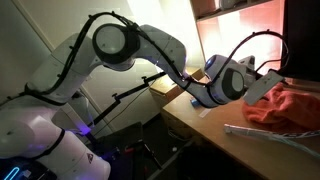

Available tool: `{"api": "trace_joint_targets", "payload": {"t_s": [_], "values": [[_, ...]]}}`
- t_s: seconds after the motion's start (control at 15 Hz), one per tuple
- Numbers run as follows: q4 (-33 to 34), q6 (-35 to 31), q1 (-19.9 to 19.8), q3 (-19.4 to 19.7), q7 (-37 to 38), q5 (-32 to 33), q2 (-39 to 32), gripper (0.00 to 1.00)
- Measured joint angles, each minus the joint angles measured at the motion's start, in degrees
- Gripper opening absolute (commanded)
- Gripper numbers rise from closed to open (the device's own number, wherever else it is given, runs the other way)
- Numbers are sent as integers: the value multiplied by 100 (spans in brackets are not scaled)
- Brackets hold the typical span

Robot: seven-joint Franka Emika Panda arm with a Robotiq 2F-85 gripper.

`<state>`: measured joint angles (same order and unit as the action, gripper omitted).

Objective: Pick up the towel and wipe the screen of the computer monitor

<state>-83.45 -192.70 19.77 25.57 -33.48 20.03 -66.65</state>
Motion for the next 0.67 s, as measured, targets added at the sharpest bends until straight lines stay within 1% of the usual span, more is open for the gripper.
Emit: {"api": "trace_joint_targets", "payload": {"t_s": [0.27, 0.4, 0.53, 0.67], "values": [[-3, 33, -18, -23, 14, 20, -7, 100], [40, 263, -88, -81, 66, 27, -19, 100], [132, 571, -251, -203, 123, 55, -44, 100], [263, 797, -507, -384, 126, 151, -87, 100]]}}
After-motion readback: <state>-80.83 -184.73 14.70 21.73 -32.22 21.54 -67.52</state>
